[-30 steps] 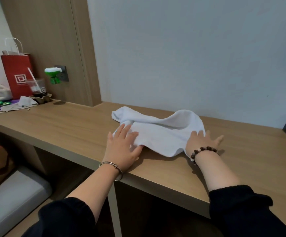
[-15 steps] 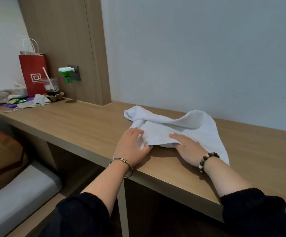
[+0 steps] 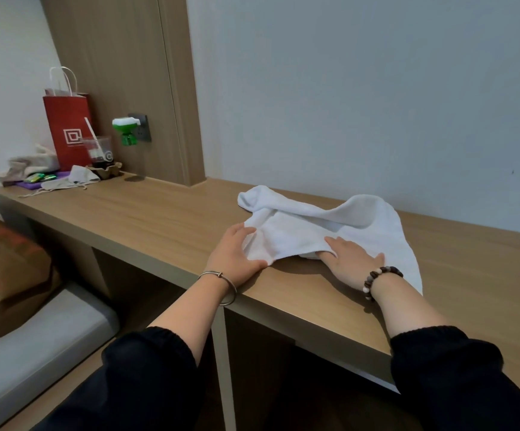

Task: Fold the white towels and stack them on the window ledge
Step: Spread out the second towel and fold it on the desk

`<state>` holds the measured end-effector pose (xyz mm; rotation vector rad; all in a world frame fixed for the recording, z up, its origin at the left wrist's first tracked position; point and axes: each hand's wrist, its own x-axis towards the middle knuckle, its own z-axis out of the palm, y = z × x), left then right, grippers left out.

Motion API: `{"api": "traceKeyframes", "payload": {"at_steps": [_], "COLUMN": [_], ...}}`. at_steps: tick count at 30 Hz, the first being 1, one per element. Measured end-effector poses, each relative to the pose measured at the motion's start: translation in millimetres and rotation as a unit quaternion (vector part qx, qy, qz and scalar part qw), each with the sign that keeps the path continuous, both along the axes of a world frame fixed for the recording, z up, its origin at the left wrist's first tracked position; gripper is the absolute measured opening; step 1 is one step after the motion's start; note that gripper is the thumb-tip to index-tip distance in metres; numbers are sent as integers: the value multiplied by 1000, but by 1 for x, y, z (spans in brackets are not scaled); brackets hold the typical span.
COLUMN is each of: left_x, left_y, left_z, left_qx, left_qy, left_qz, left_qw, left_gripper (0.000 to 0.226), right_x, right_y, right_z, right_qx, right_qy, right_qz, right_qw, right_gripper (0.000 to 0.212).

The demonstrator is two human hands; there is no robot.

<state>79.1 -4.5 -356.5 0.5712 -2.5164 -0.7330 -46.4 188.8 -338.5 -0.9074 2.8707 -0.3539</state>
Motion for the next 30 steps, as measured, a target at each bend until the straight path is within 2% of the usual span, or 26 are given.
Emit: {"api": "traceKeyframes", "payload": {"at_steps": [4,7,11,14,16,17,19,21,22,24,27,30], "left_x": [7,13,18,10,2,-3,-12,-20,-23,-29,-36,-35], "left_y": [-1,-8,-17,-5,9,15,22,28,32,38,40,43], "left_z": [4,9,20,37,48,49,46,41,40,38,32,30], "left_qx": [95,178,369,439,479,483,455,435,437,443,445,537], "left_qy": [67,72,159,243,281,280,250,230,231,224,143,104], "left_qz": [24,31,52,49,7,-19,-50,-22,7,60,119,106], "left_qw": [993,981,914,864,832,829,853,870,869,866,876,830], "left_gripper": [57,46,13,7,3,12,43,65,67,63,55,16], "right_x": [0,1,5,7,6,5,1,-3,-5,-8,-14,-12], "right_y": [1,2,0,0,3,5,8,9,10,11,12,10], "right_z": [-4,-3,-1,3,8,10,11,10,9,9,9,7], "right_qx": [7,-6,-67,-193,-297,-336,-373,-375,-377,-383,-382,-349], "right_qy": [-2,-4,-6,-51,-94,-105,-105,-86,-77,-67,-57,-62], "right_qz": [8,4,-18,-42,-77,-95,-123,-144,-158,-191,-214,-184], "right_qw": [1000,1000,998,979,947,931,914,911,909,901,897,917], "right_gripper": [62,57,49,57,62,64,64,63,64,67,70,67]}}
